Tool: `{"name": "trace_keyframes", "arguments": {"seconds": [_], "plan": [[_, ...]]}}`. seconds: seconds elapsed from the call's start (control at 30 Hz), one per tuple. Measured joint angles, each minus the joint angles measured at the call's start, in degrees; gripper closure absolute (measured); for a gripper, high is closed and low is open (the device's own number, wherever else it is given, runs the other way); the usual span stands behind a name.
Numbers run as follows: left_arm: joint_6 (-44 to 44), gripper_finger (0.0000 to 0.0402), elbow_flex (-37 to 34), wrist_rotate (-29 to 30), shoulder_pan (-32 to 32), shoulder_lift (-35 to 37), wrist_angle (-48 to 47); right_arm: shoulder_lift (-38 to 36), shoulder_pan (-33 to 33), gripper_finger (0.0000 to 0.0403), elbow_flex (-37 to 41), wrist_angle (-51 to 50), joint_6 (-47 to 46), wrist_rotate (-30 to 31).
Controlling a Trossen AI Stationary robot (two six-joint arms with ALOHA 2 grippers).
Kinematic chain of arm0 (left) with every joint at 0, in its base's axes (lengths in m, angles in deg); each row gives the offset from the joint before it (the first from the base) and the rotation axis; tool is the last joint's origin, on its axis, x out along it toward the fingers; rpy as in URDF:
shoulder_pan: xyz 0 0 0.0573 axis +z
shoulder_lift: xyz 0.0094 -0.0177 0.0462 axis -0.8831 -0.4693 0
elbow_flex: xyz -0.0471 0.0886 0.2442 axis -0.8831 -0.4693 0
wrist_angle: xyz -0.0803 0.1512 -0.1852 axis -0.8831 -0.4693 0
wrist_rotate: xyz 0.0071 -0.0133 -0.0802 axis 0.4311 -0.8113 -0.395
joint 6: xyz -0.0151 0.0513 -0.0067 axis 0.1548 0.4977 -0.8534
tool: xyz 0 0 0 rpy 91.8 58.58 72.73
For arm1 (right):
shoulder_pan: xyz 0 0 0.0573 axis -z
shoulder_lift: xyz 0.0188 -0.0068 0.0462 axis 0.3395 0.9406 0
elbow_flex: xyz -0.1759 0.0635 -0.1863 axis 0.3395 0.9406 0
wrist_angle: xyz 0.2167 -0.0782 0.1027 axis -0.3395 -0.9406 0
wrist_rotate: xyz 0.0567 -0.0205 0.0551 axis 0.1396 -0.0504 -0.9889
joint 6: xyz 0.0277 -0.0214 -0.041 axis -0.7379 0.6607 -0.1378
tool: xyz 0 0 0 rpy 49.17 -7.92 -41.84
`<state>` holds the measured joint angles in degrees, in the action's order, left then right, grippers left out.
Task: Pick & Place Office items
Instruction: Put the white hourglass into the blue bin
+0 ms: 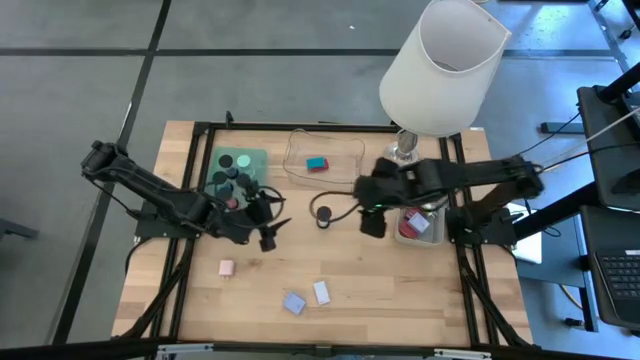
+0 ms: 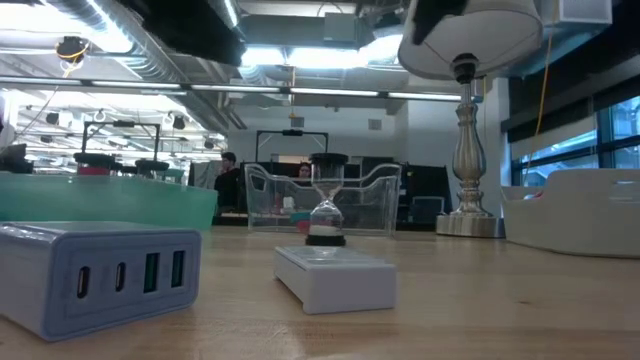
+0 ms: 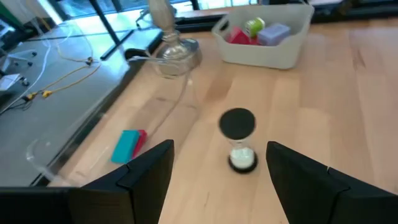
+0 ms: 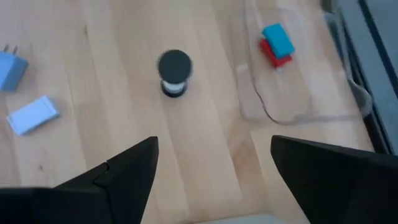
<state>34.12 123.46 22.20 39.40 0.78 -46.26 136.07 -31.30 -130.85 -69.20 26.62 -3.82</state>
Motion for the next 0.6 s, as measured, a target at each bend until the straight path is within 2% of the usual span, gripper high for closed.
{"name": "trace_keyframes", "arguments": {"seconds": [0.3, 0.5, 0.6], "plan": [[4.1, 0.0139, 0.0, -0.7, 4.2, -9.9, 18.3, -16.1, -5.2, 0.0087, 20.7, 8.2, -11.6, 6.1], [3.2, 0.0141, 0.0, -9.8, 9.2, -16.6, 27.0, -23.4, -8.1, 0.0087, 32.5, 15.4, -16.1, 6.7], [3.2, 0.0140, 0.0, -12.7, 11.3, -19.9, 30.3, -26.1, -9.1, 0.0087, 36.5, 15.7, -18.4, 8.0]]}}
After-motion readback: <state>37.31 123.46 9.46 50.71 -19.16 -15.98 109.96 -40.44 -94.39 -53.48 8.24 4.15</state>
